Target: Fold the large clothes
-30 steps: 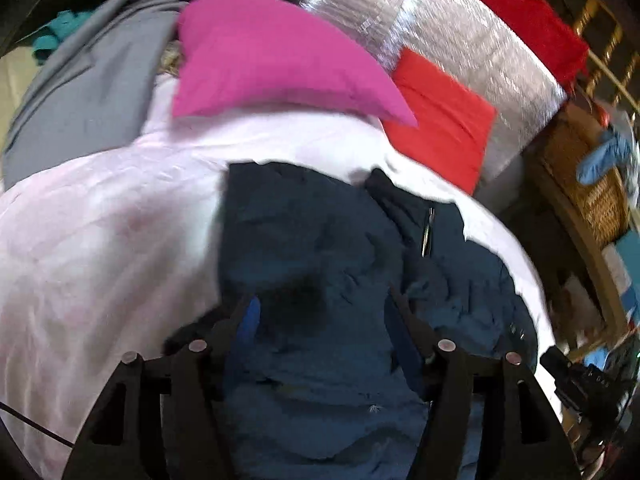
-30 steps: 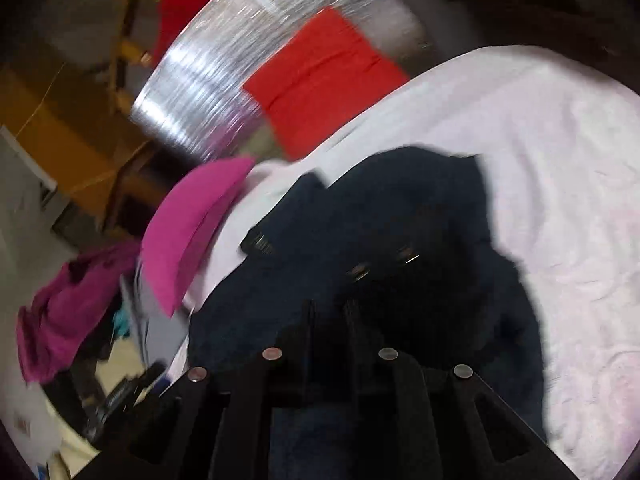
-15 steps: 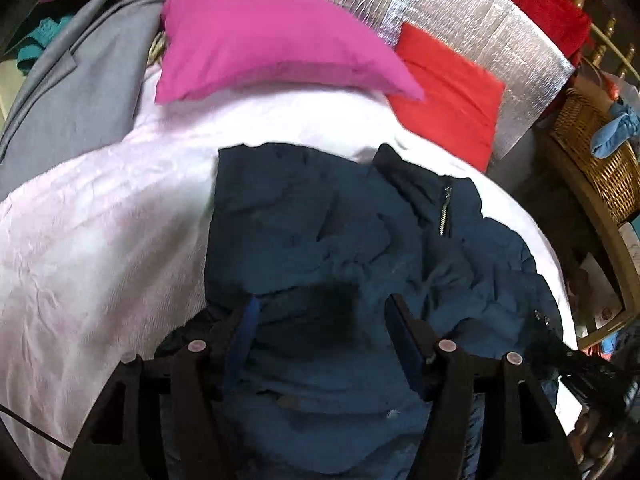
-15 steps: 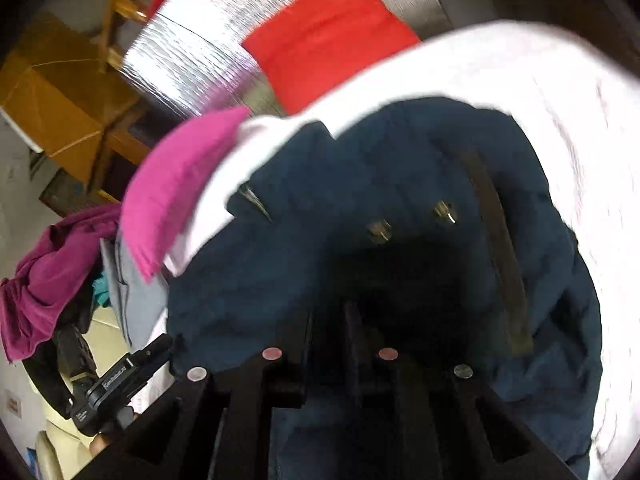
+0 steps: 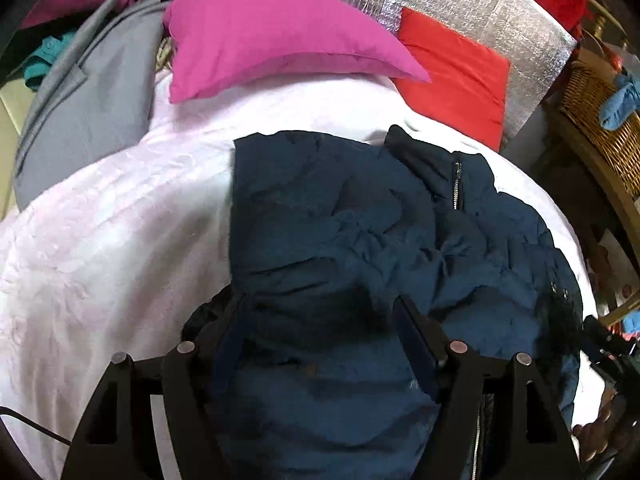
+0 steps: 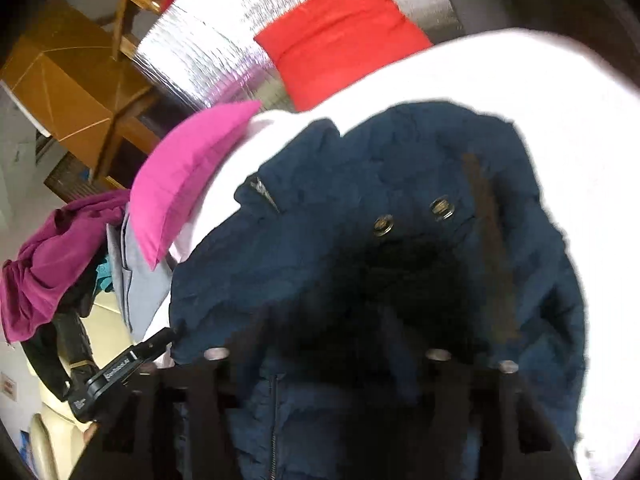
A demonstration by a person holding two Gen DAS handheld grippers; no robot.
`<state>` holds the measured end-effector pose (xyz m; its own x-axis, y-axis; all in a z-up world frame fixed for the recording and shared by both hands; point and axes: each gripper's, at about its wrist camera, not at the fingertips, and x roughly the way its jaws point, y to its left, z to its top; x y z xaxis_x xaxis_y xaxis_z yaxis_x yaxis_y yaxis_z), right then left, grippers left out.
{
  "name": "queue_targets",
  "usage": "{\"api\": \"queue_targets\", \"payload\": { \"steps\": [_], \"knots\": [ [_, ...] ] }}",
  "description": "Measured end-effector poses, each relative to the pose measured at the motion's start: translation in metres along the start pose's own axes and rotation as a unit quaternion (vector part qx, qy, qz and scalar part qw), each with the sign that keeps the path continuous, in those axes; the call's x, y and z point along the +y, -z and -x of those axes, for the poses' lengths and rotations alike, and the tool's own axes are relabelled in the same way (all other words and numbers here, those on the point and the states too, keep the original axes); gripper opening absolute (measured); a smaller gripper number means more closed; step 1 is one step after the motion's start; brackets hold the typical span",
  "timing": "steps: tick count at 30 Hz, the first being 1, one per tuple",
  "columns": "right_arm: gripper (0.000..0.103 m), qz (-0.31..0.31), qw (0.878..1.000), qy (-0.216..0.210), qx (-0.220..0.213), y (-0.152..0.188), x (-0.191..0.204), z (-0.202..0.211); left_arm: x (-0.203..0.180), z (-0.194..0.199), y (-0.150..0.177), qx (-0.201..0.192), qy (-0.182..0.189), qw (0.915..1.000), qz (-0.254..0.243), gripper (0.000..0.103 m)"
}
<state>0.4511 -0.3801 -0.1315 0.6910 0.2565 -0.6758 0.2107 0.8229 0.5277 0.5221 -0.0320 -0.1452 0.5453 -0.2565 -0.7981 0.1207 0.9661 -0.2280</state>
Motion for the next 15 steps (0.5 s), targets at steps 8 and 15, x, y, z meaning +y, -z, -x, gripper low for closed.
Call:
{"api": "queue_targets", "payload": {
  "steps": [8,15],
  "knots": [
    [0.063,-0.009,0.999,0.029,-0.018,0.020,-0.036,0.058,0.023,0.035,0.034,-0.009,-0.016,0.9998,0.002,0.075],
    [0.063,-0.023,0.998,0.048,-0.014,0.053,-0.071,0.106,0.041,0.069,0.084,-0.008,-0.038,0.9990,-0.020,0.075]
  ]
}}
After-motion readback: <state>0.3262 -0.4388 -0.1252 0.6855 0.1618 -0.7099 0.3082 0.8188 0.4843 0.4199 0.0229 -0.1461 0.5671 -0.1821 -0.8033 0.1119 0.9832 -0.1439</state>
